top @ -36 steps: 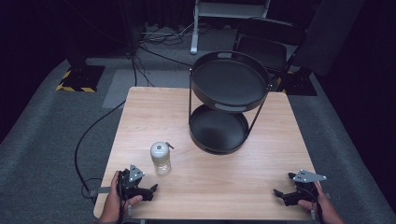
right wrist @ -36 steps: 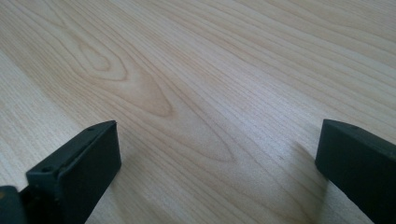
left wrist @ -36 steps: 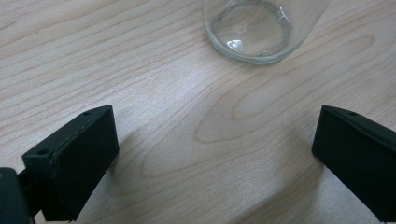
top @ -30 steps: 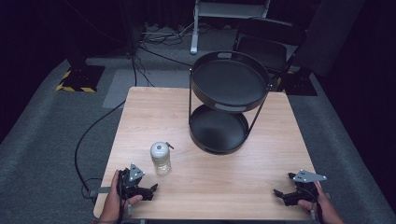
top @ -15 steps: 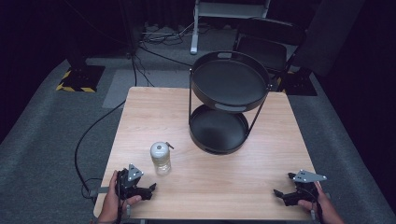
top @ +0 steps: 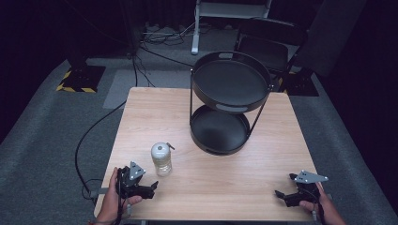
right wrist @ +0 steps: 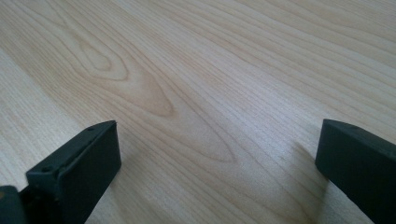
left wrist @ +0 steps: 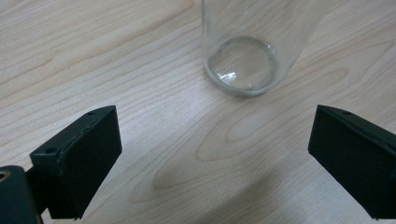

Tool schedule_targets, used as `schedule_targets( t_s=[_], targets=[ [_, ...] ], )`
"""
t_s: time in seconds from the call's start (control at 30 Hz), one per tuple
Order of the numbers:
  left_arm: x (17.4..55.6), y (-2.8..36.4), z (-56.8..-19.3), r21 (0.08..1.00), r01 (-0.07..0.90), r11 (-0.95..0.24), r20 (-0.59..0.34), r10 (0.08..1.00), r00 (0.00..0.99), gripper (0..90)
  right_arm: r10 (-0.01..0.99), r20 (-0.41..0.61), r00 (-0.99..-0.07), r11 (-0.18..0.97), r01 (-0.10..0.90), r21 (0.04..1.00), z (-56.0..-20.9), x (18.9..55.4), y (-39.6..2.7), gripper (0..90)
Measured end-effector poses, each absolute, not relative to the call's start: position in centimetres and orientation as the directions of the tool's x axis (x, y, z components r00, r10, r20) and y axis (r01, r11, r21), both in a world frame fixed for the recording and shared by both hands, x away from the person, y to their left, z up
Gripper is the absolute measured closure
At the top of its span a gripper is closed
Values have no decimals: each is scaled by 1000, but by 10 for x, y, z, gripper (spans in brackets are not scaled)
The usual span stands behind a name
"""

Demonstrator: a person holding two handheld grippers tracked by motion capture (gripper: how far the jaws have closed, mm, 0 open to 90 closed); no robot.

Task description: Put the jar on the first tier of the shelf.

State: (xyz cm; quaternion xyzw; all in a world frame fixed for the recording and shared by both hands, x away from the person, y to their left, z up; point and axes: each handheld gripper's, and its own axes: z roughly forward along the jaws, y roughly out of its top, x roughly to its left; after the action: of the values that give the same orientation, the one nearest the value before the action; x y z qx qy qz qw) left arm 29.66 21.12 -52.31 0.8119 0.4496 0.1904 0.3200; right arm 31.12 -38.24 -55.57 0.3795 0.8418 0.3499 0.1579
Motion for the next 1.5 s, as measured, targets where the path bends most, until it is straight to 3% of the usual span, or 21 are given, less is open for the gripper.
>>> schedule_targets(
  t_s=[0.57, 1.03, 1.5],
  targets=[
    [300, 200, -509, 721, 591, -362, 27, 867, 498, 21, 749, 0, -662, 467, 528, 709, -556, 311, -382, 0],
    [322, 182, -504, 730, 554, -400, 56, 843, 535, 22, 750, 0, -662, 467, 529, 709, -556, 311, -382, 0],
    [339, 173, -500, 756, 543, -366, 7, 834, 552, 41, 750, 0, -662, 466, 529, 709, -556, 311, -382, 0]
  ],
)
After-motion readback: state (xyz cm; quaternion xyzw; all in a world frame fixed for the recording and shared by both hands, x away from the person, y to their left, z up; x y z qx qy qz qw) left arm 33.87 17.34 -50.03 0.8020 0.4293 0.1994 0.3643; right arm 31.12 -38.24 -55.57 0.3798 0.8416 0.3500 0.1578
